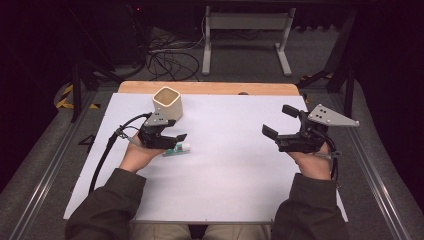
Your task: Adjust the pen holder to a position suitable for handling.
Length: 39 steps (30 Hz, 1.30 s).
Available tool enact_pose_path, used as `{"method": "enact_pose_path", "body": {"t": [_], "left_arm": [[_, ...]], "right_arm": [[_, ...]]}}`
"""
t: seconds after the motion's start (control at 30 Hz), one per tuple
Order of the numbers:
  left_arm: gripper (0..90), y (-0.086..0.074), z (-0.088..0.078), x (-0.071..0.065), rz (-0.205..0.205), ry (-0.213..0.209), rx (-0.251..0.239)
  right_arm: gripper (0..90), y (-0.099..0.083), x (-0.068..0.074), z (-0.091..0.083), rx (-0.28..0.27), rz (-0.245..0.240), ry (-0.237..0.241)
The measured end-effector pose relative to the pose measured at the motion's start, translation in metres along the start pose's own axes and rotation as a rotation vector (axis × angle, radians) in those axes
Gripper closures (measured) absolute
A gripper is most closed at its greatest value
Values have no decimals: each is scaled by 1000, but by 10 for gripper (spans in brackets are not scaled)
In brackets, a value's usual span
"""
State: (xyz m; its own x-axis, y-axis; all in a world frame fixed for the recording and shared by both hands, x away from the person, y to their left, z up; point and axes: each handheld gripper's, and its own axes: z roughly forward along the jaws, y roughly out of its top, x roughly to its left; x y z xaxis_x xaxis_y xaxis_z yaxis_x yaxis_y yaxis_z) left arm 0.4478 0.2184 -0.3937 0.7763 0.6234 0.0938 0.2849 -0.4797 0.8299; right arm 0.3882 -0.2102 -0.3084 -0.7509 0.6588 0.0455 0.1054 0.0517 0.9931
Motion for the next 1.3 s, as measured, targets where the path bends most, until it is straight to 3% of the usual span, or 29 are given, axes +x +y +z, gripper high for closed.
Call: {"method": "enact_pose_path", "body": {"t": [0.23,0.7,1.0,1.3], "left_arm": [[367,-6,11,-1,44,-11,54],[413,-14,28,-1,59,-74,119],[450,-19,39,-2,61,-93,164],[511,-24,48,-5,109,-75,241]], "right_arm": [[4,0,-1,-1,0,-4,3],[4,-1,-1,0,6,8,19],[4,-2,-1,1,15,8,30],[5,-2,0,3,20,6,35]]}}
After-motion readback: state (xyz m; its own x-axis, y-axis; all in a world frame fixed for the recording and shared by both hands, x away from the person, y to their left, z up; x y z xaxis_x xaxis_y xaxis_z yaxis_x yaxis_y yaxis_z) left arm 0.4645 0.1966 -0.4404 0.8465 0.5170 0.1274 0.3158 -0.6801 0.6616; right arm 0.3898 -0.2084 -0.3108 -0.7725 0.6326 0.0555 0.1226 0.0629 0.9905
